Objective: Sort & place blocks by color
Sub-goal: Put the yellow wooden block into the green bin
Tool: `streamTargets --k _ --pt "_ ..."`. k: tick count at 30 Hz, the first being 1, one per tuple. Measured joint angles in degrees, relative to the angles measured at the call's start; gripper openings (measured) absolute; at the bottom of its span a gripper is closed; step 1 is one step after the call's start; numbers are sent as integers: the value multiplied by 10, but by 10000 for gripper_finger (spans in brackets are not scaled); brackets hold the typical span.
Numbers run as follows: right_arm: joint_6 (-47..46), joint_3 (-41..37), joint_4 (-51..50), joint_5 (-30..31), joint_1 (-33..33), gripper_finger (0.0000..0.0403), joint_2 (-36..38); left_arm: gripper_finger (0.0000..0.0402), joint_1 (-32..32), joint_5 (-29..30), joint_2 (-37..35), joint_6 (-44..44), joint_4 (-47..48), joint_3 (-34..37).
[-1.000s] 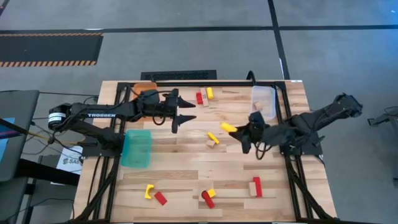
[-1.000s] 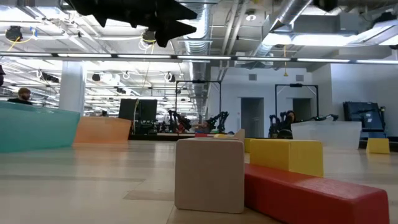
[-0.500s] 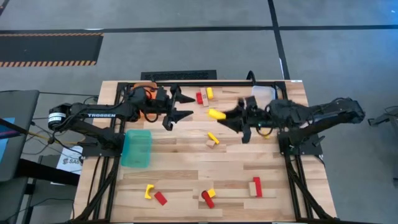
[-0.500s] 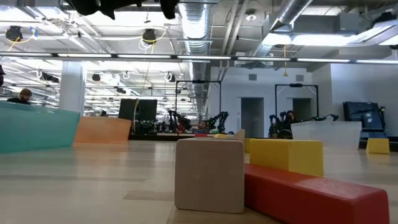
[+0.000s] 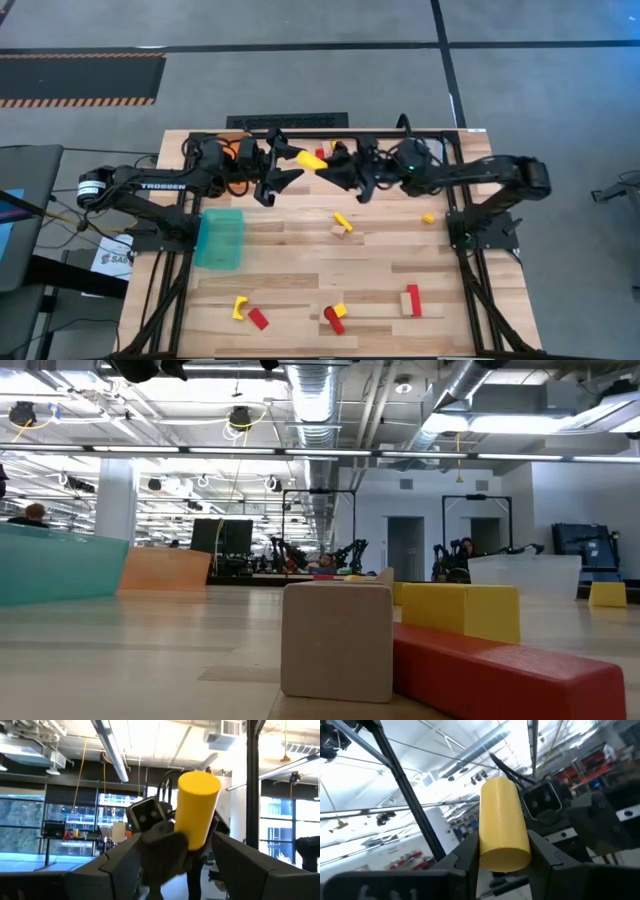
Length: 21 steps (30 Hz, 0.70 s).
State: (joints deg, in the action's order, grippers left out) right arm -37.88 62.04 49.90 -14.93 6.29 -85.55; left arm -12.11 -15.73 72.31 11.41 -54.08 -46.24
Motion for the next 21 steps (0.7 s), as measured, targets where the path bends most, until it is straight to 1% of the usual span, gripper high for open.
streamTargets --k 6,10,14,18,21 --pt "-44 38 0 -41 22 123 -49 228 1 0 0 16 -17 0" --pt "-57 48 4 -45 26 123 -64 228 1 0 0 17 -50 0" --pt "-58 48 6 -46 29 123 -67 226 1 0 0 17 -53 0" --pt "-58 48 4 -48 32 123 -66 210 1 0 0 17 -49 0" --pt "-58 48 7 -50 32 123 -66 186 0 2 0 17 -50 0"
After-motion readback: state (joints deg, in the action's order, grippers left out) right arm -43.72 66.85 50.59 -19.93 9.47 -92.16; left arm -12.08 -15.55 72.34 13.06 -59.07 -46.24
